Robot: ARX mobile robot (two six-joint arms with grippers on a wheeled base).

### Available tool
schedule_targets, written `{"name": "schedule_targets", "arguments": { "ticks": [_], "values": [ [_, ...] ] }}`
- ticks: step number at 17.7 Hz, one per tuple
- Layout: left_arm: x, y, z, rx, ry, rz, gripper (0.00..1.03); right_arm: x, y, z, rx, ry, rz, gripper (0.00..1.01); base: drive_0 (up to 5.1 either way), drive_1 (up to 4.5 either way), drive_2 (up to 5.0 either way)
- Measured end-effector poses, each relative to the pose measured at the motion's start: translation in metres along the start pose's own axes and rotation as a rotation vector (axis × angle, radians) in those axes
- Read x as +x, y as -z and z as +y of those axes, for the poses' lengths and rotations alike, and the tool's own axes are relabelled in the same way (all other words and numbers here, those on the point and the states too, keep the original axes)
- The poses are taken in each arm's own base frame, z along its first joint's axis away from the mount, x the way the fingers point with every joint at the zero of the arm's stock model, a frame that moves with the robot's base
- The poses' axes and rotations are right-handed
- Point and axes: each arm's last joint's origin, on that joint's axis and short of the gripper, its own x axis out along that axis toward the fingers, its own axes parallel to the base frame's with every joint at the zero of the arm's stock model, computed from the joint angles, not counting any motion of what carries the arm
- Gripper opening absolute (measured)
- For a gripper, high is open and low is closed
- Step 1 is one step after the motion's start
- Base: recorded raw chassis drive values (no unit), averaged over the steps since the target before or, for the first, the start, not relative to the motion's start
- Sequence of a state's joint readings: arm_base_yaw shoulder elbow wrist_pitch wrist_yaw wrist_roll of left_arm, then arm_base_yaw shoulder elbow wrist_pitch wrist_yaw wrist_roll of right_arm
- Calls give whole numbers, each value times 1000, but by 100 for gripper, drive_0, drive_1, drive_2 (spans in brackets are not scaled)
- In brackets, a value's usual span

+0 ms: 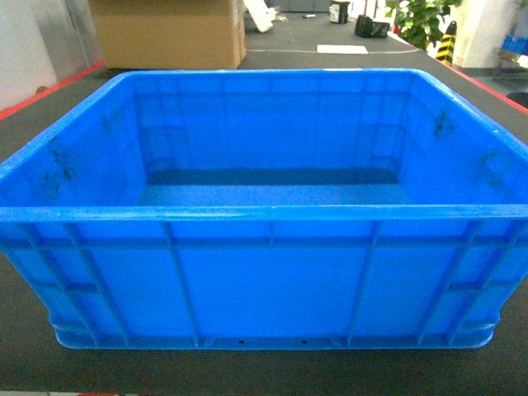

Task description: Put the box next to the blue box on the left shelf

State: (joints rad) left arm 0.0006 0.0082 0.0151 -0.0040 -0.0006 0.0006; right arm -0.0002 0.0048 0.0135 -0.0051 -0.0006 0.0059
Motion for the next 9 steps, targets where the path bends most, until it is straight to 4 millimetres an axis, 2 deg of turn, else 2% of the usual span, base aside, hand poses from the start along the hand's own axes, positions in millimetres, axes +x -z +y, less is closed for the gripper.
{"name": "schedule_targets", "arguments": {
  "ticks": [6, 9],
  "values": [
    [6, -5, -3, 52, 10, -27, 98, 5, 2, 0, 16, -41, 50, 98, 0, 0, 0],
    [14, -10, -3, 52, 13, -23, 98, 12, -7, -1, 29, -38, 53, 98, 0, 0, 0]
  ]
}}
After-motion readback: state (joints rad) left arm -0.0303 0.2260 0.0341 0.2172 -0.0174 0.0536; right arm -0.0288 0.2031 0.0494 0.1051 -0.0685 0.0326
